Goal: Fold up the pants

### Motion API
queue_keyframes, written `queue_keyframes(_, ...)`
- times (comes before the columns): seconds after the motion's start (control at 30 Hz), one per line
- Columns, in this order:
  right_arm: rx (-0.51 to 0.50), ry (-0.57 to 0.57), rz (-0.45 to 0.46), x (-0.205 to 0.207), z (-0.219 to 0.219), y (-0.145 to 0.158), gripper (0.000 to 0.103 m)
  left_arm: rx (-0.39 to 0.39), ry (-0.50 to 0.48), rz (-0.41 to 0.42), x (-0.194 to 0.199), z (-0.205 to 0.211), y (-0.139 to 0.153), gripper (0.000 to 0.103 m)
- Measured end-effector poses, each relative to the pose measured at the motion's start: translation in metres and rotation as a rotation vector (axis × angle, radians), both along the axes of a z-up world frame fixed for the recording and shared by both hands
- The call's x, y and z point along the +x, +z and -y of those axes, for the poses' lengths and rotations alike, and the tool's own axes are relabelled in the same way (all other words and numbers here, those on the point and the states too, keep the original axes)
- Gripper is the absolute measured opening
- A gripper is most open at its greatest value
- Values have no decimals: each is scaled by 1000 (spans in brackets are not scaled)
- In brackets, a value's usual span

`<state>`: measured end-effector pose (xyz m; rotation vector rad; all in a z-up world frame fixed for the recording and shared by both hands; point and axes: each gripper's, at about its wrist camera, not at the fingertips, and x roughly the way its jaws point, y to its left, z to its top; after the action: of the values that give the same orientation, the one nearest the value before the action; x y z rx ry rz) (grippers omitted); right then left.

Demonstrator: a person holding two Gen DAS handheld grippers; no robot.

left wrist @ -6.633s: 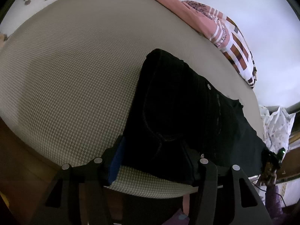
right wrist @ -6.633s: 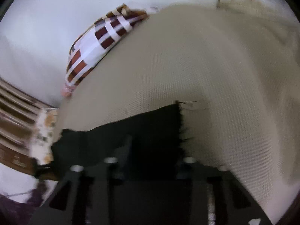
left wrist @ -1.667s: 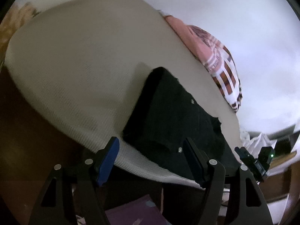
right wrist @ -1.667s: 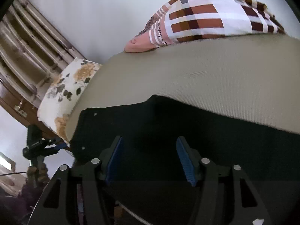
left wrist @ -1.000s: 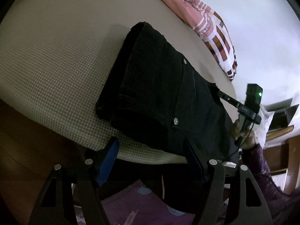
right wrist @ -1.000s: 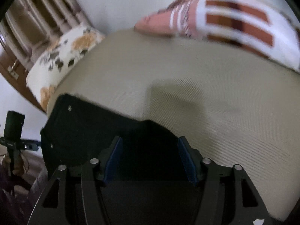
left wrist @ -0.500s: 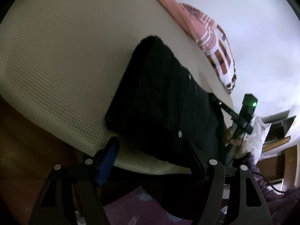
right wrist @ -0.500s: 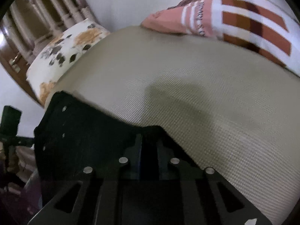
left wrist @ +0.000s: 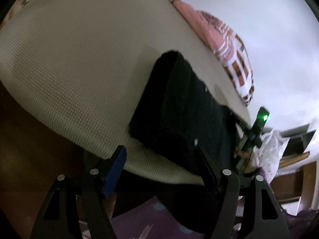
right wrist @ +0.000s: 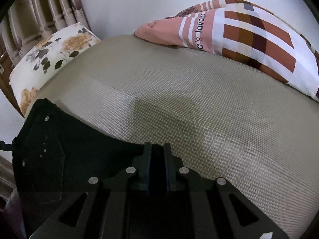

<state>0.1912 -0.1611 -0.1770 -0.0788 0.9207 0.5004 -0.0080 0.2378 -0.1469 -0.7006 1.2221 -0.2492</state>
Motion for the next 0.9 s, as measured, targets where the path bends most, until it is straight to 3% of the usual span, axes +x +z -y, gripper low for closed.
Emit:
queue_keyframes(0.17, 3, -10, -2, -1, 0, 0, 11, -51, -42, -52, 5, 10, -8, 71)
queue_keyframes(0.27, 18, -21, -14, 2, 4, -1, 16, -61, -47, 33, 10, 17, 1, 70)
queue_keyframes(0.3, 22, -28, -19, 3, 6, -1, 19, -35, -47, 79, 11, 19, 8, 62)
queue_keyframes(0.33, 24, -30, -21, 3, 6, -1, 19, -3, -48, 100, 15, 22, 12, 35)
queue_keyframes(0.37, 23, -31, -19, 4, 6, -2, 19, 19, -48, 102, 18, 24, 14, 22)
queue_keyframes(0.4, 20, -33, -15, 4, 6, -2, 20, 21, -43, 101, 23, 24, 17, 19)
queue_keyframes(0.53, 22, -46, -9, 3, 7, -2, 23, 43, -63, 155, 40, 33, 32, 16)
queue_keyframes(0.63, 4, -59, 8, 1, 6, -1, 25, 137, -120, 292, 51, 50, 62, 15)
queue_keyframes(0.7, -13, -69, 29, -2, 4, 0, 26, 224, -157, 360, 49, 56, 67, 15)
queue_keyframes(0.73, -21, -76, 36, -3, 3, 1, 28, 243, -167, 347, 48, 53, 59, 15)
queue_keyframes(0.8, -38, -87, 49, -4, 2, 1, 31, 207, -153, 242, 44, 35, 24, 15)
queue_keyframes(0.9, -51, -97, 59, -4, 2, 1, 37, 178, -147, 207, 32, 19, -1, 17)
